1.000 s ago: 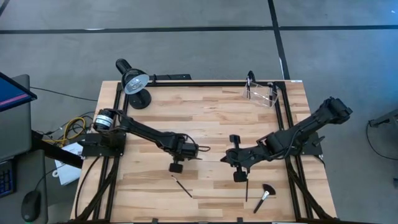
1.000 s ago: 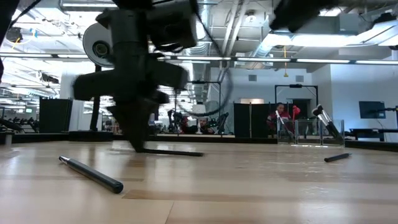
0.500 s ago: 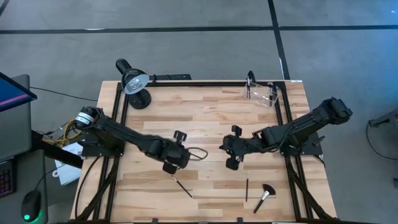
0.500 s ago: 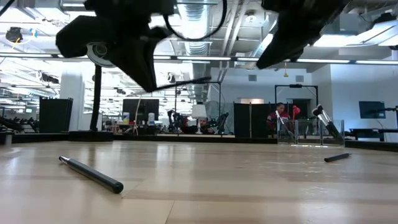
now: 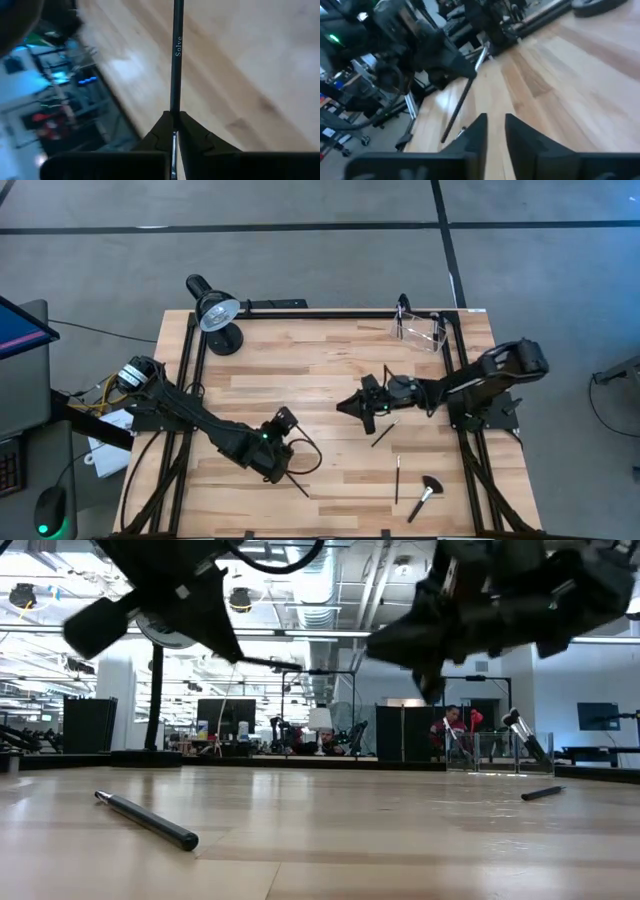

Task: Sort items
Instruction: Put the foundation brush into the transparent organizer

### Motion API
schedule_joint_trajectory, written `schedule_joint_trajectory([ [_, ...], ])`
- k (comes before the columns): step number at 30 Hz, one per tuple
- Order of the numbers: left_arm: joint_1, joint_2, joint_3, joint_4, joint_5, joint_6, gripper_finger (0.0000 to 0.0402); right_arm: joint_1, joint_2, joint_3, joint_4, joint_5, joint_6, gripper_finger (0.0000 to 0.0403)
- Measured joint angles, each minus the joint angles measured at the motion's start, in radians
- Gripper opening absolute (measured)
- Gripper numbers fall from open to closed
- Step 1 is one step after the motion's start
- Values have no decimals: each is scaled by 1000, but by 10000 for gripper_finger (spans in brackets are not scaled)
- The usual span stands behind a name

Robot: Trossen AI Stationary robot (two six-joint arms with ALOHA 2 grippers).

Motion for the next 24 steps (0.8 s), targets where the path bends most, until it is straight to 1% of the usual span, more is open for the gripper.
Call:
schedule_joint_trajectory([
  [2, 1, 0, 0, 23, -20, 69, 12, 1, 83, 43, 66, -9, 4, 82],
  [5, 0, 0, 0, 97, -23, 199, 12, 0, 194, 143, 141, -98, 29, 111],
  [9, 0, 0, 0, 171, -51, 360, 12, -8, 310, 271, 135, -249, 63, 136],
  [12, 0, 0, 0, 183, -79, 419, 12, -14, 353, 317, 116, -317, 83, 145],
  [18, -11, 0, 0, 205, -87, 455, 12, -14, 374, 330, 113, -330, 83, 149],
  [24, -18, -1, 1, 271, -87, 519, 12, -20, 375, 330, 151, -325, 81, 134],
])
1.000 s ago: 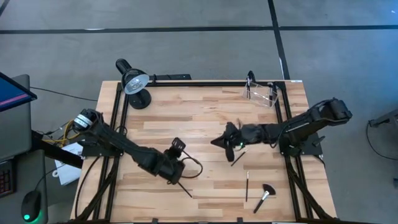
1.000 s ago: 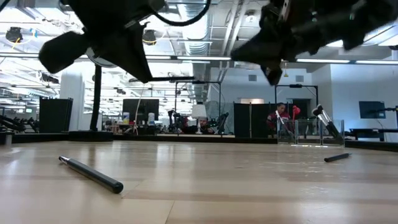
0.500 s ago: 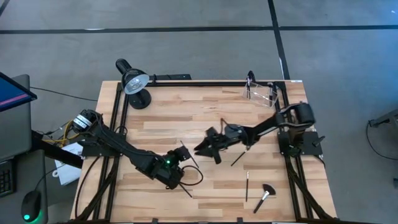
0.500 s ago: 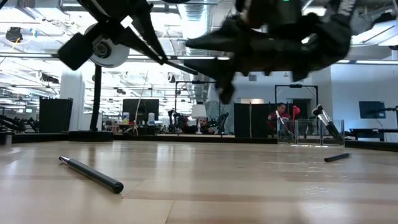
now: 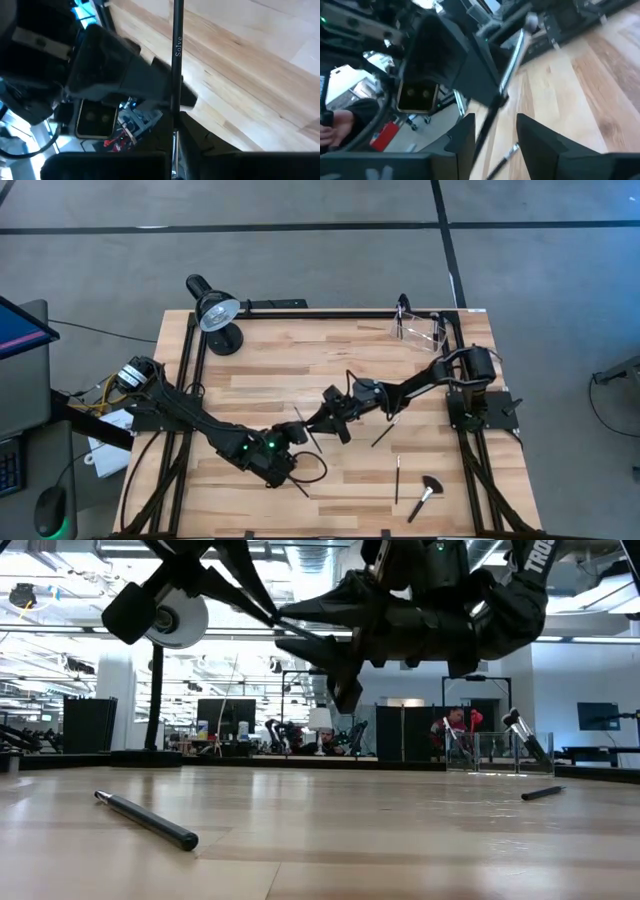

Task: Sort items
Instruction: Put the foundation brush into the transparent organizer

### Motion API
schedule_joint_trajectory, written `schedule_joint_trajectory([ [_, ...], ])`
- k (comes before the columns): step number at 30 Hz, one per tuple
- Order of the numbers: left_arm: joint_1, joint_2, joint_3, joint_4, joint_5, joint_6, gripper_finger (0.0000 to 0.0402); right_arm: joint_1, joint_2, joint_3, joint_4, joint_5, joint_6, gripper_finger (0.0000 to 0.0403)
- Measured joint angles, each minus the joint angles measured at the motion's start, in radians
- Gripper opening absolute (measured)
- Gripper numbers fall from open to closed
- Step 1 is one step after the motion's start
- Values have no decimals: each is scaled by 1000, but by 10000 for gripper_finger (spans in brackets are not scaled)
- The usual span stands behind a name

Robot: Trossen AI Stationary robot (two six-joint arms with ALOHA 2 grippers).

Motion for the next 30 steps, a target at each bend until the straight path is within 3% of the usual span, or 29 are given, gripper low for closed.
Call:
schedule_joint_trajectory([
  [14, 3, 0, 0, 87, 4, 125, 14, 10, 0, 3, 4, -10, -16, 81],
  [22, 2, 0, 0, 96, 1, 124, 25, 9, 0, 3, -8, -21, -90, 12],
  [26, 3, 0, 0, 103, 29, 57, 50, 6, 0, 3, -12, -25, -105, 13],
  [30, 3, -1, 0, 116, 48, -138, 80, -8, 0, 3, -12, -14, -120, 8],
])
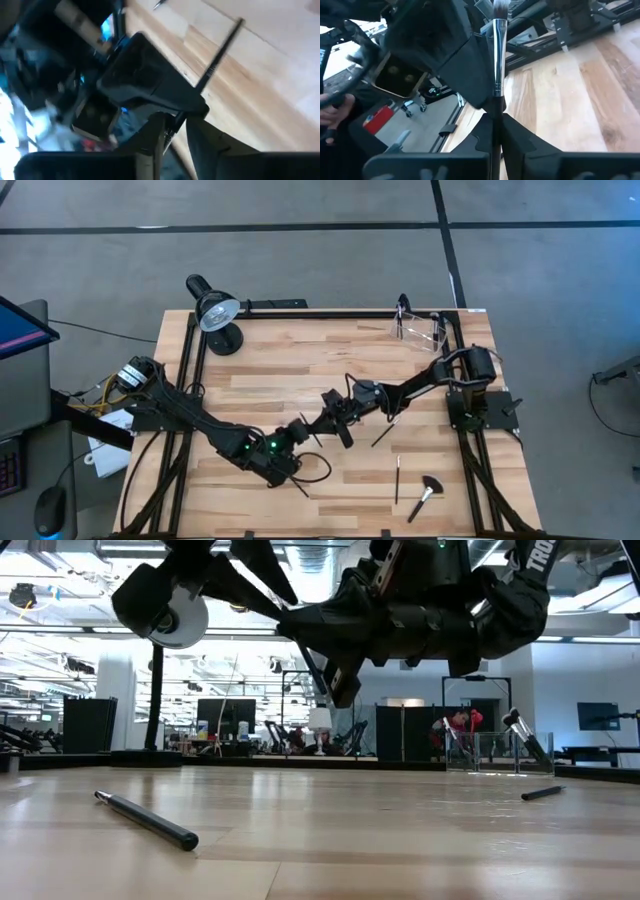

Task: Sort items
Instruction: Put the foundation brush into the transparent organizer

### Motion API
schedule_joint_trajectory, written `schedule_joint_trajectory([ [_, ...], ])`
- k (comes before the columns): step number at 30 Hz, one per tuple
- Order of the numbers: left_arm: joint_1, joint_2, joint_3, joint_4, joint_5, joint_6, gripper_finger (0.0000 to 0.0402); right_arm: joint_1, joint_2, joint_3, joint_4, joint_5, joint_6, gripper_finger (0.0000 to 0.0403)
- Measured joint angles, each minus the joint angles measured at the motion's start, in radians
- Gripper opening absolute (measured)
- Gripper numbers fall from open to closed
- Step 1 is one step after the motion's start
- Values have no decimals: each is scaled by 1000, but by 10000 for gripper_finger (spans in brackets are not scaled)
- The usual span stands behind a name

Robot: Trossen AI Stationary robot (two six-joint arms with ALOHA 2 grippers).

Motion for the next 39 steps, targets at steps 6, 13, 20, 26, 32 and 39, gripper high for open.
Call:
schedule_joint_trajectory([
  [6, 9, -5, -2, -11, -55, -350, 106, -57, 0, -1, 0, -6, -26, 6],
  [13, 18, -19, -10, 20, 22, -683, 113, -188, -54, 0, -178, 87, -126, 9],
  [20, 51, -127, -192, 183, 36, -918, 113, -297, -227, 0, -487, 251, -325, 7],
  [26, 163, -264, -466, 772, 134, -946, 113, -348, -399, -85, -535, 439, -428, 11],
  [32, 360, -299, -629, 1224, 372, -995, 113, -446, -559, -288, -375, 653, -460, 11],
  [39, 562, -296, -605, 1262, 604, -1034, 113, -604, -583, -407, -142, 745, -448, 10],
])
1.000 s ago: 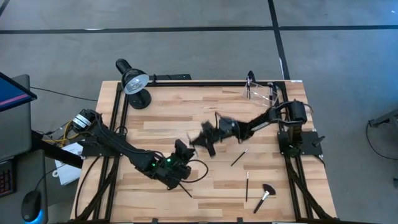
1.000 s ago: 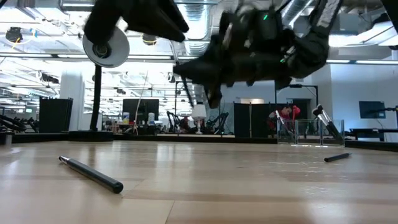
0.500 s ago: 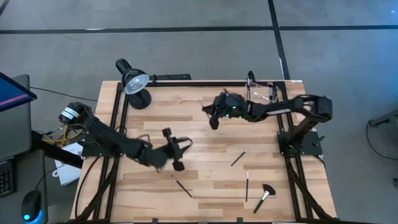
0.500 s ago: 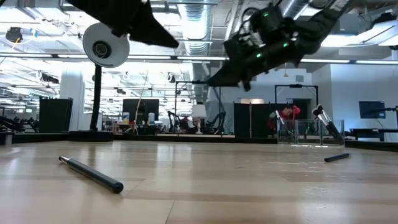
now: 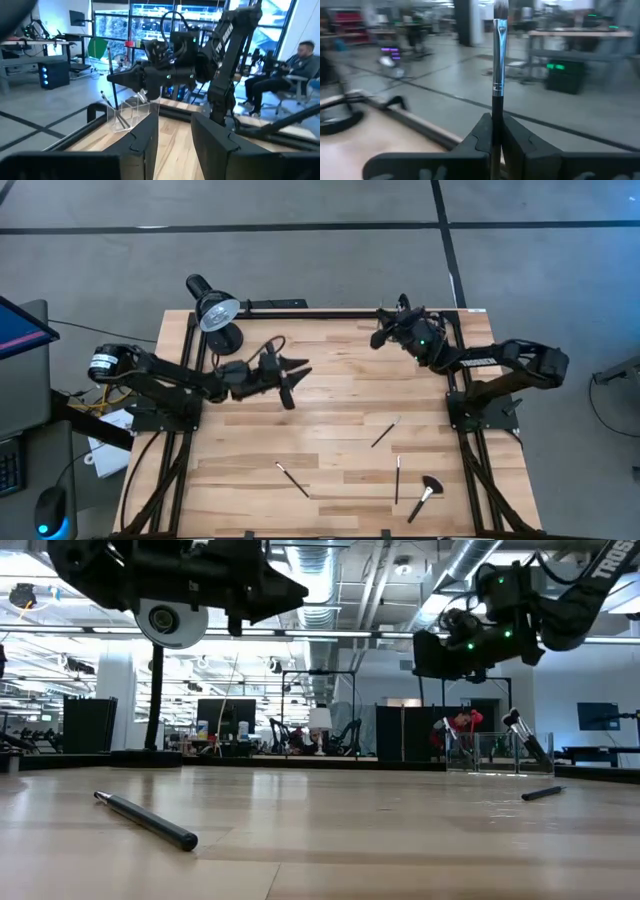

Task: Sort items
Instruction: Put the foundation brush into the transparent organizer

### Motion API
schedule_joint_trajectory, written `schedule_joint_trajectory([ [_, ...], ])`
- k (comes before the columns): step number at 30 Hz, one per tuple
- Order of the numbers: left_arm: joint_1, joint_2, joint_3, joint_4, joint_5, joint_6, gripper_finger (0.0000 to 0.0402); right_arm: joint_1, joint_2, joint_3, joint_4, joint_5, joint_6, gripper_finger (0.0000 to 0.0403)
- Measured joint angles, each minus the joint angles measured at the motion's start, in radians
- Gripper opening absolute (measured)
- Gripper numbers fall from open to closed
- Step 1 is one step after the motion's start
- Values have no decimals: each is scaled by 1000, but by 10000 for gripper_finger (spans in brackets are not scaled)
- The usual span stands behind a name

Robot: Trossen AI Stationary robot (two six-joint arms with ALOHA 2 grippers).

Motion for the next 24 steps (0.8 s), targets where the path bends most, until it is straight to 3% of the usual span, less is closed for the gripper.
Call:
schedule_joint_trajectory([
  [6, 86, 1, -2, -6, 116, -26, 113, -73, 54, 0, -12, 130, -7, 13],
  [10, 93, 1, -22, -10, 186, -16, 113, -101, 66, 1, 8, 136, -12, 11],
  [15, 110, 0, -21, -4, 190, 35, 113, -116, 61, 2, 32, 232, -36, 11],
  [19, 130, -2, -19, 7, 188, 38, 113, -116, 61, 2, -66, 298, -15, 14],
  [24, 137, -2, -19, 7, 187, 35, 113, -121, 61, 2, -98, 312, -17, 13],
])
